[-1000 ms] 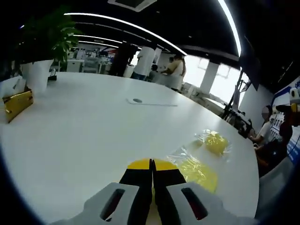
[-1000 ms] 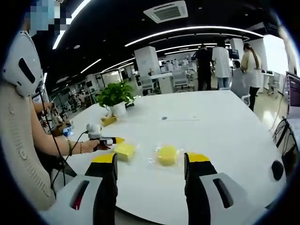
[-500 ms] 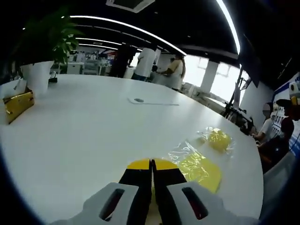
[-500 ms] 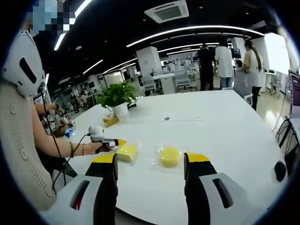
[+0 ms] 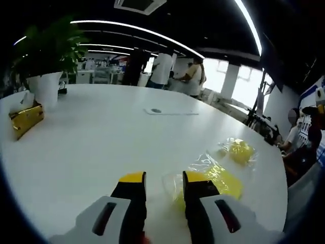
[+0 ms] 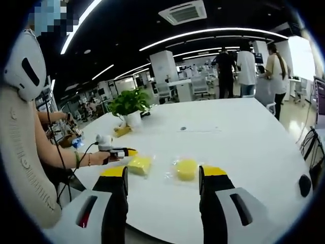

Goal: Compare the silicone blocks by pressing each to a similar depth, holding the contact briefly, and releasing to observe deformation and rebound differences across the visible hardness samples.

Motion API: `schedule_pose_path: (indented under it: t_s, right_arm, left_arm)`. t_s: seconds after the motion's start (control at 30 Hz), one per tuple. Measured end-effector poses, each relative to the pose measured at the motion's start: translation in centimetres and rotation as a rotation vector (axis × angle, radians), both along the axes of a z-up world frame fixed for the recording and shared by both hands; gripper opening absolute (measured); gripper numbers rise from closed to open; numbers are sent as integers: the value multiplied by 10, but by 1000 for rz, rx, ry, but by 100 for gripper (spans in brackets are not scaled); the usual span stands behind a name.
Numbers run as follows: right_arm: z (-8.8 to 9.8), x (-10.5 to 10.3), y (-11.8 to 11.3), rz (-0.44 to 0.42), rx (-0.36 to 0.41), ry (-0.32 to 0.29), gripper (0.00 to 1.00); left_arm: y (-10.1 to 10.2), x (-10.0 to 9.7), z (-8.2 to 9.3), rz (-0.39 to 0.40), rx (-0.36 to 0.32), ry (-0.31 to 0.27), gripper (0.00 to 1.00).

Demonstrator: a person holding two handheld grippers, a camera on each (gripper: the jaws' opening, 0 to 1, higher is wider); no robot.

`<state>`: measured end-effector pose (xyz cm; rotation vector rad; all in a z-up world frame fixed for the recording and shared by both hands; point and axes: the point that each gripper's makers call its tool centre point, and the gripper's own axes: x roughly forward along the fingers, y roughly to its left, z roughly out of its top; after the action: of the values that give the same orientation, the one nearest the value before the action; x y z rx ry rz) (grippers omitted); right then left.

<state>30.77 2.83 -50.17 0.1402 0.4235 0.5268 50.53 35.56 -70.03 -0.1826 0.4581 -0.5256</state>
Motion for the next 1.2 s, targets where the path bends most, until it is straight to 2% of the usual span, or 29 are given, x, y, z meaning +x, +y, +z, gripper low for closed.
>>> schedule_pose_path:
  t_s: [0.1,0.23,0.33,0.4,0.63,0.83,0.93,1.07,1.2]
  right_arm:
    - [4,0,4,16,17,-17,54]
    - [7,-1,11,43,29,-33,56]
    - [9,-2,15,58,37,-48,57]
    - [12,-4,17,69,46,-61,57]
    - [17,-11,19,90,91,-95,59]
    - [19,-15,21,115,130,-120,60]
    - [16,-18,26,138,203,-95,64]
    - [6,-21,29,167,186,-95,66]
    - [2,-27,31,205,213,-86,70]
  left_arm:
    - [4,-4,10,14,-31,14,38]
    - [12,-16,29,29,-57,3,39]
    - [15,-26,44,38,-69,-12,44]
    - [13,-36,59,29,-100,-30,47]
    - [0,-77,97,0,-112,-72,50]
    - [-17,-114,124,-30,-80,-109,52]
    - [-26,-133,135,-48,-59,-127,53]
    - [-38,-158,150,-62,-51,-132,54]
    - [-44,-180,159,-72,-6,-138,57]
